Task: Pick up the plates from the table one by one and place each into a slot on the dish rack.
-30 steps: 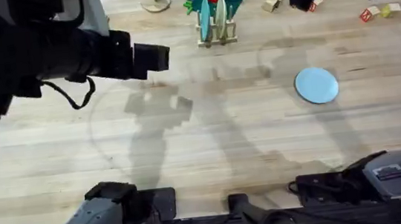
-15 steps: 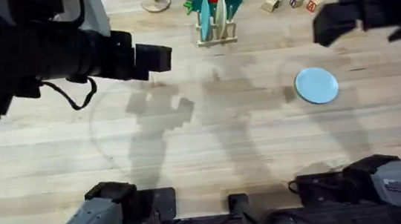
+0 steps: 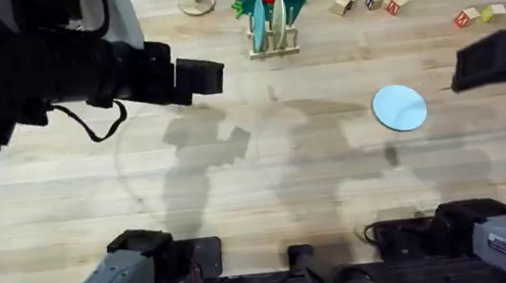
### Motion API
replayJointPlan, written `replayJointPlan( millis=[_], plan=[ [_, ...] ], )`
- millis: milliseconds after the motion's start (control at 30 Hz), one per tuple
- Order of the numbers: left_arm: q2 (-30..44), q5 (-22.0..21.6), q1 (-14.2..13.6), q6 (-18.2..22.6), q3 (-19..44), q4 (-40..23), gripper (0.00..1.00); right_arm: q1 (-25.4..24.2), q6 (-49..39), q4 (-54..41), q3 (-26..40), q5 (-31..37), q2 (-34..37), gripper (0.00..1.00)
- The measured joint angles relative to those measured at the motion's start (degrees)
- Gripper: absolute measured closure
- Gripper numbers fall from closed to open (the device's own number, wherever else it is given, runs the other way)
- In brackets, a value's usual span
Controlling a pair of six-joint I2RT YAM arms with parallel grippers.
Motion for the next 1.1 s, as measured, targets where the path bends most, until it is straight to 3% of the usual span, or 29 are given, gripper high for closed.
replayJointPlan(
  millis=[233,333,400,533,567,733,1100],
  plan=[
    [0.0,1.55,0.0,0.0,0.0,0.0,0.006,-1.24,-0.83,-1.71,-0.19,-1.53,-3.99,0.006],
    [0.0,3.12,0.0,-0.16,0.0,0.05,0.073,-1.24,-0.98,-2.58,-0.2,-1.72,-5.11,0.007],
    [0.0,4.46,0.0,-0.37,0.0,0.15,0.272,-1.24,-1.0,-3.11,-0.2,-1.72,-5.28,0.007],
    [0.0,7.74,-0.04,-0.32,0.0,1.18,0.908,-1.24,-1.0,-3.09,-0.24,-1.74,-5.22,0.006],
    [0.0,8.52,-0.21,-0.51,0.0,1.54,0.943,-1.24,-1.0,-3.09,-0.25,-1.74,-5.21,0.007],
    [0.0,11.18,-4.35,-4.12,0.0,6.05,0.961,-1.24,-1.0,-3.09,-0.26,-1.72,-5.21,0.007],
    [4.72,13.18,-21.01,-17.63,0.0,22.37,0.961,-1.24,-1.44,-3.11,-0.28,-1.72,-5.21,0.007]
  ],
)
